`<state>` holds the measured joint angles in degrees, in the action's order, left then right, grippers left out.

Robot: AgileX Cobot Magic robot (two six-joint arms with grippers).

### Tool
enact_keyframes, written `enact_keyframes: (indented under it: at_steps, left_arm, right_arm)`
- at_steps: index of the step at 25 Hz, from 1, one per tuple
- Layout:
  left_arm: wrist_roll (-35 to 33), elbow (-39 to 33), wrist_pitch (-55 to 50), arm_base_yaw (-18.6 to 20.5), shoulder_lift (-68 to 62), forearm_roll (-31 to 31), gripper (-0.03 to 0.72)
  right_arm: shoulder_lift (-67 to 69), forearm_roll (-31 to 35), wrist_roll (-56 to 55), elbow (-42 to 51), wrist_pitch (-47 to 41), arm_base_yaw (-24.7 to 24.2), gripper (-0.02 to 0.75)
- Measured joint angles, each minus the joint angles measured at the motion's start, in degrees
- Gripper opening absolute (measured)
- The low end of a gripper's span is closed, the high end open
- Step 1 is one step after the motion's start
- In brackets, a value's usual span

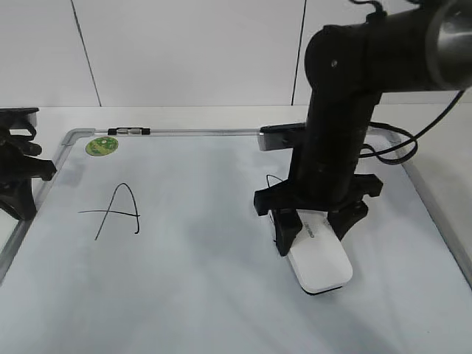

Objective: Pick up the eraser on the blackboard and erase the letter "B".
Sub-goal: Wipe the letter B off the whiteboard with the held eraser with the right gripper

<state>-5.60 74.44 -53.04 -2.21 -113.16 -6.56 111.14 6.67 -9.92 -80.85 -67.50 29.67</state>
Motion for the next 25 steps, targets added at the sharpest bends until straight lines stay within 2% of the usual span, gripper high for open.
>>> enact_keyframes:
  at_steps: [9, 25]
  left_arm:
    - [0.0, 0.0, 0.0, 0.0, 0.0, 0.43, 0.02]
    - [0.12, 0.0, 0.0, 0.0, 0.0, 1.12, 0.02]
  right_arm:
    - [6.91, -0.46, 0.14, -3.31, 0.61, 0.0, 0.522]
    - [7.83, -0.92, -0.34, -3.79, 0.92, 0.05, 0.521]
